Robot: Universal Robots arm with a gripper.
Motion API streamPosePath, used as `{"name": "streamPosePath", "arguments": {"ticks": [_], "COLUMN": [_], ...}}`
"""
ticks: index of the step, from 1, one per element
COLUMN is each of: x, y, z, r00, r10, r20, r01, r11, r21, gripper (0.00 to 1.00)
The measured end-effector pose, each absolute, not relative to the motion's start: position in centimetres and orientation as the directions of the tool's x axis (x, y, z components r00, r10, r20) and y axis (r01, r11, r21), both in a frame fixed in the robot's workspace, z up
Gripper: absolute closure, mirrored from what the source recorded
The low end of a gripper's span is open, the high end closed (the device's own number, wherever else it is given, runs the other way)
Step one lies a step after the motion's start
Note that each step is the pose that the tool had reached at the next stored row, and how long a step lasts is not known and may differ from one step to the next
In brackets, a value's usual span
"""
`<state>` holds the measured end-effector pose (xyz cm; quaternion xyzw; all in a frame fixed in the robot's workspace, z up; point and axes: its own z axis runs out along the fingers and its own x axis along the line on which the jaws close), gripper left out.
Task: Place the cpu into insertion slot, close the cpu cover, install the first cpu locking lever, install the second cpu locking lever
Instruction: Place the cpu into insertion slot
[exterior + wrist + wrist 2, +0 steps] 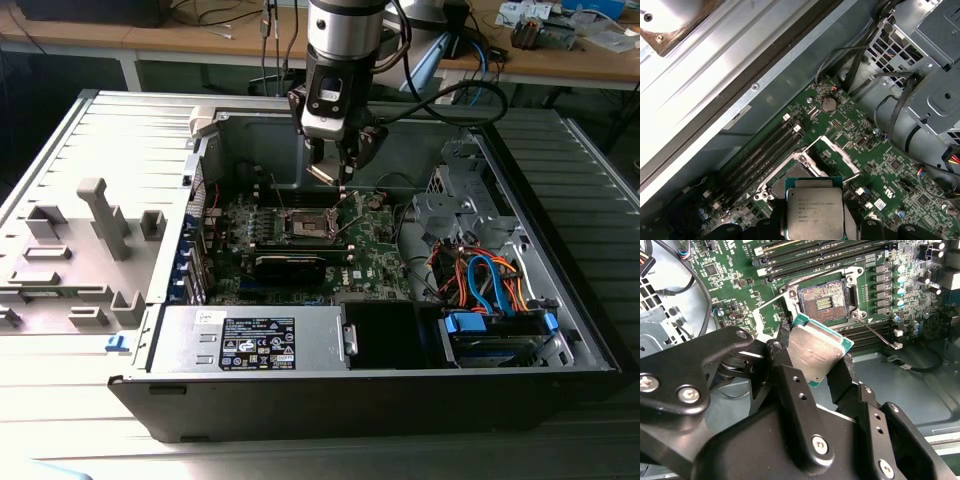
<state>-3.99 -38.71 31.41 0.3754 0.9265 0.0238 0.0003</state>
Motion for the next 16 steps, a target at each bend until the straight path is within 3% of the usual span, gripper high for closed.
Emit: {"name": "streamPosePath", "arguments": {"ticks": [16], "x": [-3.99], "y": [-38.72], "z": [31.34], "r00": [-0.7], "r10": [0.714], "r20": [0.017], "r01": [0.714], "r11": [0.698], "r21": [0.044], "gripper": [0.45]}}
